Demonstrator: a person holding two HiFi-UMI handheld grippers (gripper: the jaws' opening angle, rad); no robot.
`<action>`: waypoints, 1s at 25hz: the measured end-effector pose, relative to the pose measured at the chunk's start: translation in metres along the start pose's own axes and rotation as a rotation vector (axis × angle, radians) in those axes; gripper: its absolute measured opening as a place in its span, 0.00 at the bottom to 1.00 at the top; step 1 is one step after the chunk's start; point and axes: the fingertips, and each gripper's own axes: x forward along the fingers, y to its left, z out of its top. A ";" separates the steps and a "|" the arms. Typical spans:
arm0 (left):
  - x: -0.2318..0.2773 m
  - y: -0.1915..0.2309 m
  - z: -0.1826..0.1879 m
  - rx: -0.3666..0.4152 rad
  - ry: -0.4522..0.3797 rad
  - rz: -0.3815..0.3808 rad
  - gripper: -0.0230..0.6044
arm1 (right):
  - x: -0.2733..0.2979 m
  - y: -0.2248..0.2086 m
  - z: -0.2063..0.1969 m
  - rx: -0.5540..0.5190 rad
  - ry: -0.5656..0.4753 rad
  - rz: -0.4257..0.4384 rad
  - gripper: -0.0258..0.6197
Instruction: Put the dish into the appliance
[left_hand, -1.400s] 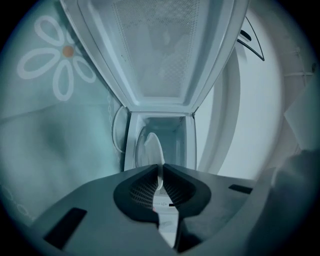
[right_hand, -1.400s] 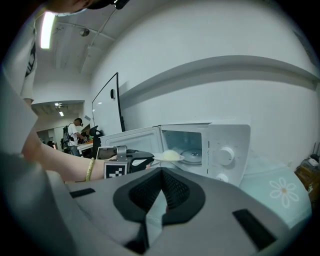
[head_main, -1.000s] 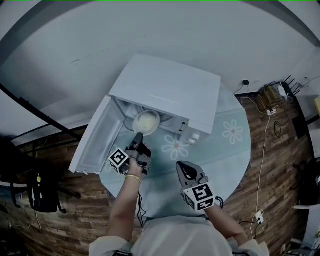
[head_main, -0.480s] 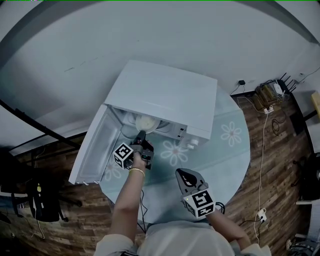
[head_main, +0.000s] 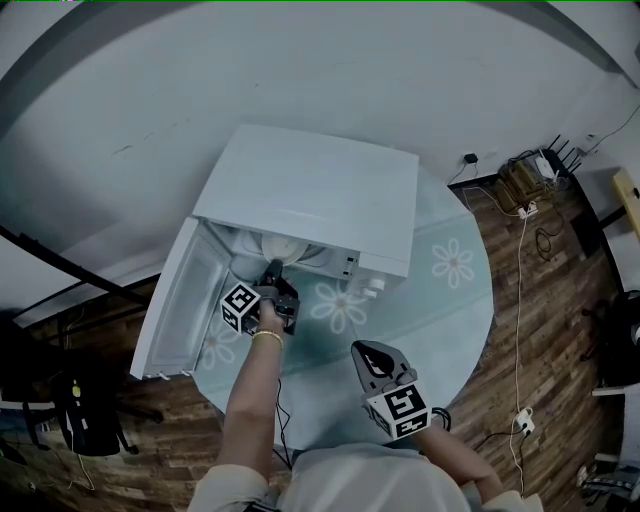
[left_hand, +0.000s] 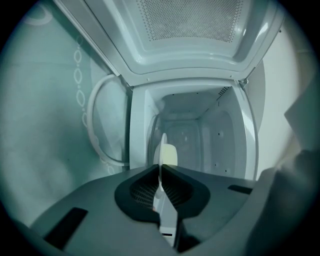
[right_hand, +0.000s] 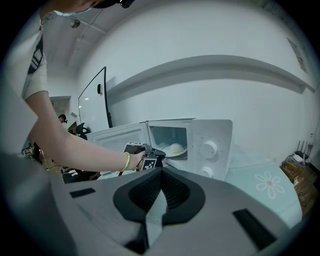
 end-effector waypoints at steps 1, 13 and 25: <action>0.001 0.000 -0.001 -0.001 0.004 0.000 0.08 | -0.001 -0.001 -0.002 -0.002 0.003 -0.003 0.05; -0.002 -0.001 -0.011 0.037 0.024 0.005 0.18 | -0.018 0.001 -0.007 -0.004 -0.004 -0.016 0.05; -0.067 -0.039 -0.046 0.167 0.023 -0.056 0.23 | -0.041 0.007 -0.010 -0.014 -0.053 0.036 0.05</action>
